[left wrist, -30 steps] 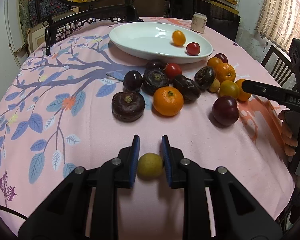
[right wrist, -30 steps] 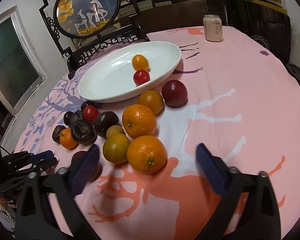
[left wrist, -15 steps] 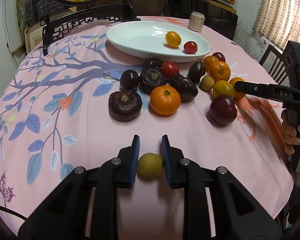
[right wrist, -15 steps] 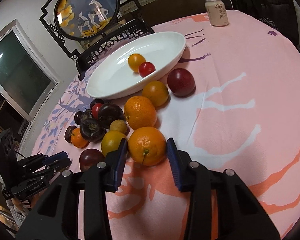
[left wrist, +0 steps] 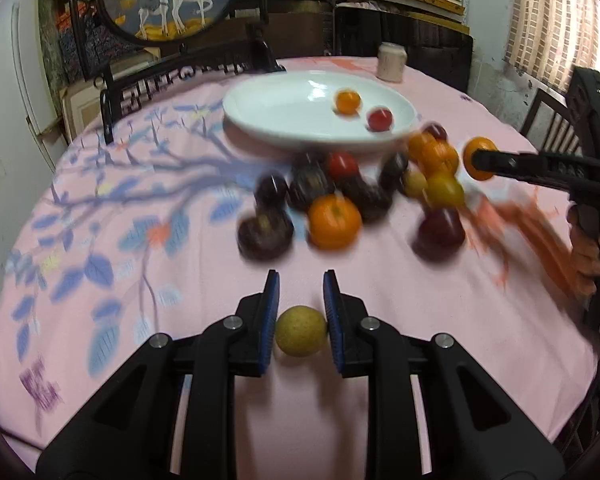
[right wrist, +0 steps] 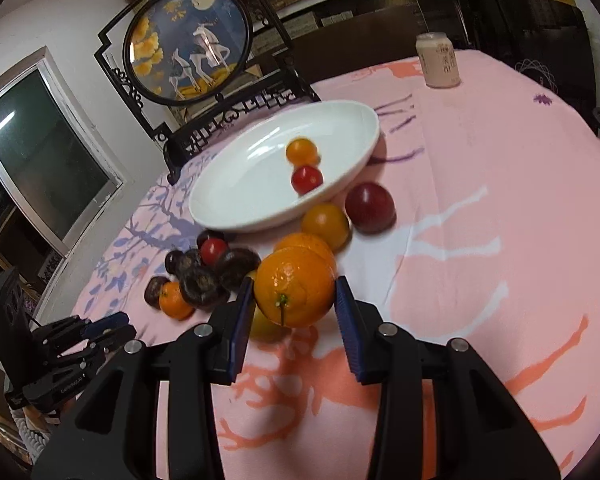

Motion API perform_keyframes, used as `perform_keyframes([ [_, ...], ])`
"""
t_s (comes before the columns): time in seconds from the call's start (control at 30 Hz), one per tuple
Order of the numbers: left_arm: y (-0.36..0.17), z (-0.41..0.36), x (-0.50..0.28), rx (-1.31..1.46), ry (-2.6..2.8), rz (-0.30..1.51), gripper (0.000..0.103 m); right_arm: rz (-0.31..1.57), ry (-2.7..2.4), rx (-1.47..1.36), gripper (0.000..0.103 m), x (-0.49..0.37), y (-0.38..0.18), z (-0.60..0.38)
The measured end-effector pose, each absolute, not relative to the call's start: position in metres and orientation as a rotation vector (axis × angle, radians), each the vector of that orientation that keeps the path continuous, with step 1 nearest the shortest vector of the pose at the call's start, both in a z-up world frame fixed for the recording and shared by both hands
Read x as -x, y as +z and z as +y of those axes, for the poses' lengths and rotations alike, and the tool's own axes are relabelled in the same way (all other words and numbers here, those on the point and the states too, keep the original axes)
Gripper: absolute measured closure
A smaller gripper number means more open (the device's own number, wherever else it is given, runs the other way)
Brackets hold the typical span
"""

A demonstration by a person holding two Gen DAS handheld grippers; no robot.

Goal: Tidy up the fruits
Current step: 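Release the yellow-green fruit into the plate with the left gripper while the right gripper drops the small orange there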

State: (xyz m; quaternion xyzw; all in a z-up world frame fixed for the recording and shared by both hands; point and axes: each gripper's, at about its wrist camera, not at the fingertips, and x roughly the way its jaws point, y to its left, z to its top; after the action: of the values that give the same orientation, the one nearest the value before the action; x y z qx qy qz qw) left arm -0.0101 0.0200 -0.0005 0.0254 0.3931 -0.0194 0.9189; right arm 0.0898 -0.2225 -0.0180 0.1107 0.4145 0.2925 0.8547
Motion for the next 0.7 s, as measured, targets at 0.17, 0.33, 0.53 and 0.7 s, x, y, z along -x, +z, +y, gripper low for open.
perform_keyframes([
  [0.17, 0.037, 0.023, -0.068, -0.026, -0.027, 0.768, 0.08, 0.862, 0.584, -0.203, 0.062, -0.136, 0.004, -0.202],
  [0.33, 0.029, 0.024, -0.149, 0.067, -0.008, 0.792, 0.08, 0.891, 0.561, -0.206, 0.062, -0.185, -0.007, -0.171],
  [0.53, 0.017, 0.029, -0.156, 0.08, 0.038, 0.771, 0.036, 0.878, 0.575, -0.227, 0.043, -0.201, -0.016, -0.169],
  [0.7, 0.026, 0.029, -0.139, 0.03, 0.044, 0.733, 0.029, 0.845, 0.572, -0.238, 0.042, -0.188, -0.008, -0.181],
])
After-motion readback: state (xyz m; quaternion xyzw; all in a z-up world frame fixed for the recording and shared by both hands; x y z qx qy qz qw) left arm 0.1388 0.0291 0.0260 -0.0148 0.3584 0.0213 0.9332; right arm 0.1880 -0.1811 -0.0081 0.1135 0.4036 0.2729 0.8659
